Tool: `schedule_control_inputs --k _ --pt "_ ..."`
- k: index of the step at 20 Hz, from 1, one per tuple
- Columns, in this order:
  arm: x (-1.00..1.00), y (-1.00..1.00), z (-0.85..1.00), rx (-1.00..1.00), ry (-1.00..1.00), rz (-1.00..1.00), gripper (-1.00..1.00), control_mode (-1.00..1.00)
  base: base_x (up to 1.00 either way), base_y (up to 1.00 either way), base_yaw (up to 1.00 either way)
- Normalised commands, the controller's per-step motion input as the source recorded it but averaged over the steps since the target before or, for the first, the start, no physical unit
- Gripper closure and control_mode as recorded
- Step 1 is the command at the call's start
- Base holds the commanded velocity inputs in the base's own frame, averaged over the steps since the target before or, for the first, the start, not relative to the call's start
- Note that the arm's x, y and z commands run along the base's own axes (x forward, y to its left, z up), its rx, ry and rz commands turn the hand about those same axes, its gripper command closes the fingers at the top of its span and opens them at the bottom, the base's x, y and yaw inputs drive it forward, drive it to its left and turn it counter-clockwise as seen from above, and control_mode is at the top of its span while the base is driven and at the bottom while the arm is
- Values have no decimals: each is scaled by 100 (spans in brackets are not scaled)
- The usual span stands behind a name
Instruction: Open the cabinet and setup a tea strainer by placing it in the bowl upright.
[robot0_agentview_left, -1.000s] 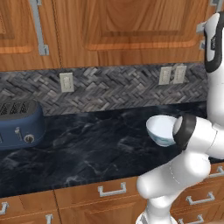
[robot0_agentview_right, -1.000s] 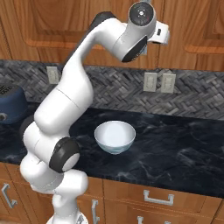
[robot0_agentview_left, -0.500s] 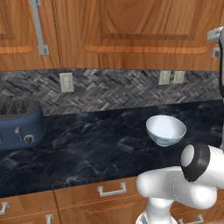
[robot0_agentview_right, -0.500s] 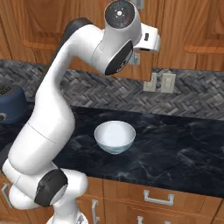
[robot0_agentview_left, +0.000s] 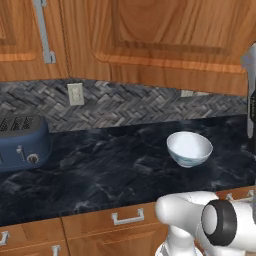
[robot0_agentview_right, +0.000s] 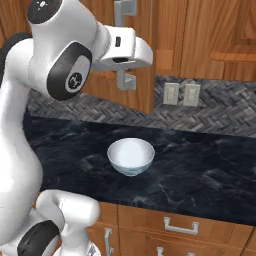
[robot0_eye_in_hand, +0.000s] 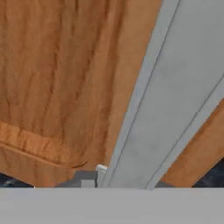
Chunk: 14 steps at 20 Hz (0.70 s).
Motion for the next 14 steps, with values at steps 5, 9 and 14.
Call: schedule_control_inputs --k 5,9,14 --pt "-100 79 0 -35 7 -24 100 -100 0 0 0" --pt "-100 87 0 -36 -3 -23 100 -100 0 0 0" --pt "-100 78 -1 -30 -4 -21 100 -100 0 0 0"
